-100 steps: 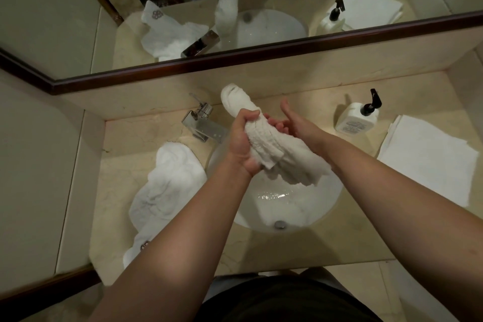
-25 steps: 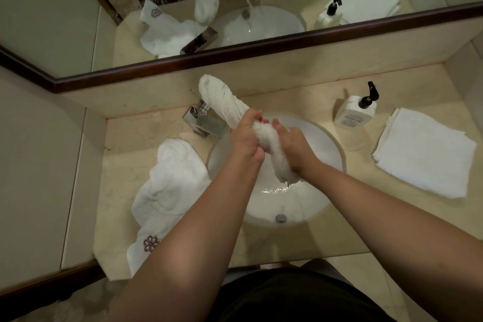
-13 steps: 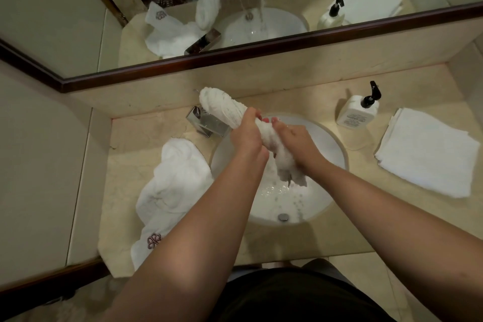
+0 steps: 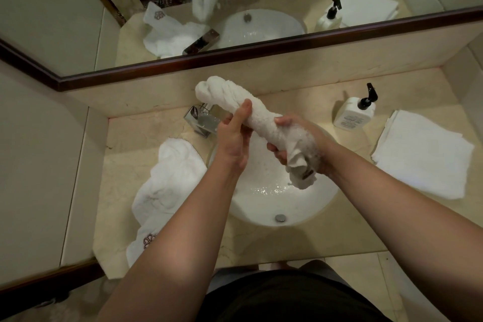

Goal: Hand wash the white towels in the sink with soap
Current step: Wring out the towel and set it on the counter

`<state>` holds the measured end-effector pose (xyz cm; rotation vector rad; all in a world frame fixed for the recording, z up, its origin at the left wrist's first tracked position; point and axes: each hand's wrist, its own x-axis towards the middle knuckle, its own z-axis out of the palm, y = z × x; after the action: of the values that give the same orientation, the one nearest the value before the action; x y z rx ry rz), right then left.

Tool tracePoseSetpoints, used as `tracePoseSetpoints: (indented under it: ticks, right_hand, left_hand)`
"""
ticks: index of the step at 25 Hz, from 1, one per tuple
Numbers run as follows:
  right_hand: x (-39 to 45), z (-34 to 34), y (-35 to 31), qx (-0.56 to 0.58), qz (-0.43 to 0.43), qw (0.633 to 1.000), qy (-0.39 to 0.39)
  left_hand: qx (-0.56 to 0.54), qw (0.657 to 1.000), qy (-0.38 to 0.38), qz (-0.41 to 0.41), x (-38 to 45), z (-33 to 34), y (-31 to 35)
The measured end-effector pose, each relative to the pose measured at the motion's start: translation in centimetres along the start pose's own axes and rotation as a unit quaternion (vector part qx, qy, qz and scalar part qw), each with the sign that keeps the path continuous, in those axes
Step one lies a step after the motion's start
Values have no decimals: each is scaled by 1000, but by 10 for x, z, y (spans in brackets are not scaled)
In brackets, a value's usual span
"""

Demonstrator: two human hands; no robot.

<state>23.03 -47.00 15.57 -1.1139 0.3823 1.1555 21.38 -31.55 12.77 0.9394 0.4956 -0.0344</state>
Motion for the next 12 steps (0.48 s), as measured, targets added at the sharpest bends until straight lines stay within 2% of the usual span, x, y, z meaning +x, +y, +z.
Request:
tracePoseSetpoints:
  ticks: [2,3,5,7,8,10,11,12]
  right_hand:
    - [4,5,4,17,7,999,-49]
    - [5,9,5,16,-2,999,-46]
    - [7,17,6,-11,-42,999,16]
    - [9,19,6,-105,-112,982,110]
    - [11,19,7,-177,-159,961,142]
    - [21,14,15,-305,-257,895,201]
    - [26,12,19,-313,-292,875,227]
    - [30,12,24,-293,-312,870,244]
  left_hand:
    - [-20,997,-66,-46,0,7,8]
    - [-40,992,-96,-68,-1,10,12]
    - [-62,989,-115,-68,-2,13,17]
    - [-33,995,-64,-69,-3,18,16]
    - [-26,997,-21,-71,-3,23,14]
    - [-35,995,60,-70,0,32,8]
    - [-36,993,90,-73,1,36,6]
    - [-34,990,116,-78,2,38,4]
